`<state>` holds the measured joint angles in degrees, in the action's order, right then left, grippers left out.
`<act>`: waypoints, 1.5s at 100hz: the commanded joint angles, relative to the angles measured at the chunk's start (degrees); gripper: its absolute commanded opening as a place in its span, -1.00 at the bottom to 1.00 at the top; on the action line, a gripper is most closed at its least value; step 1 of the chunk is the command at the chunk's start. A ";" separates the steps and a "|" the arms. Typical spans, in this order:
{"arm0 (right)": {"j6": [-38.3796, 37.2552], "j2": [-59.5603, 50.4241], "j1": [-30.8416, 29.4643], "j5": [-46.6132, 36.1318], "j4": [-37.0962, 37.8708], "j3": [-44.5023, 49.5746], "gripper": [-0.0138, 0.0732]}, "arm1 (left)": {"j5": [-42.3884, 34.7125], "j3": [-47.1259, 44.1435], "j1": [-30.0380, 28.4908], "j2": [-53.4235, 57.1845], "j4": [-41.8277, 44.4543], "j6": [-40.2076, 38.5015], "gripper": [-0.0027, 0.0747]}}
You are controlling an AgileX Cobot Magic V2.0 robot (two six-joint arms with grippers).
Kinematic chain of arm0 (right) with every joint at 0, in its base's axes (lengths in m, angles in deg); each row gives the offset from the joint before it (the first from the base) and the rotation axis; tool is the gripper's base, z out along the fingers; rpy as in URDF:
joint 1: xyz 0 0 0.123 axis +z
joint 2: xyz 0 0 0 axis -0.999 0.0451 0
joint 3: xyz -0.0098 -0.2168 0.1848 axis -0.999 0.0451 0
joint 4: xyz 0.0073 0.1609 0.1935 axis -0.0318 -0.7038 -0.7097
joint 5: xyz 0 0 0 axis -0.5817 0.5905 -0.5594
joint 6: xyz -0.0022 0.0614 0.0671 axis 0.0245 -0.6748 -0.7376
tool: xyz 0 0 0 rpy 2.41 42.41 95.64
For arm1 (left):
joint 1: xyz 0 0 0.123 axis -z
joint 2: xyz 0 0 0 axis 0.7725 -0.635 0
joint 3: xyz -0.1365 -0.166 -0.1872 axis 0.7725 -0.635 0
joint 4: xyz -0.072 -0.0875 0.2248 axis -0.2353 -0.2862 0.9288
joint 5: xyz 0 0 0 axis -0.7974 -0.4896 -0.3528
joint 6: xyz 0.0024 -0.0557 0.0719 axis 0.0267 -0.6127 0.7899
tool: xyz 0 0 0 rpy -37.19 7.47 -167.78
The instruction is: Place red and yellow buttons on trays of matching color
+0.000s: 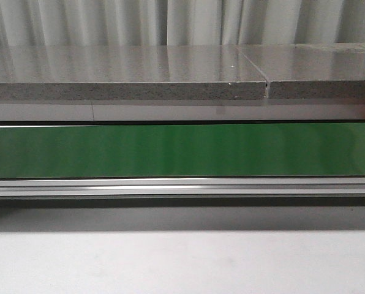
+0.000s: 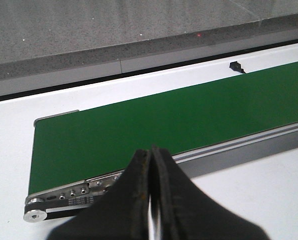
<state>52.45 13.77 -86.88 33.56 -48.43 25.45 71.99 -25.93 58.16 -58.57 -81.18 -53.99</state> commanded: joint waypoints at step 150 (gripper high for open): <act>3.05 -45.17 0.13 -31.94 -3.74 48.10 -0.95 | -4.05 1.45 0.46 -0.71 -1.11 -0.11 -0.99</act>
<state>54.93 -29.11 -86.88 3.62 -52.57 73.85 71.99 -25.93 58.16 -58.57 -81.18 -53.99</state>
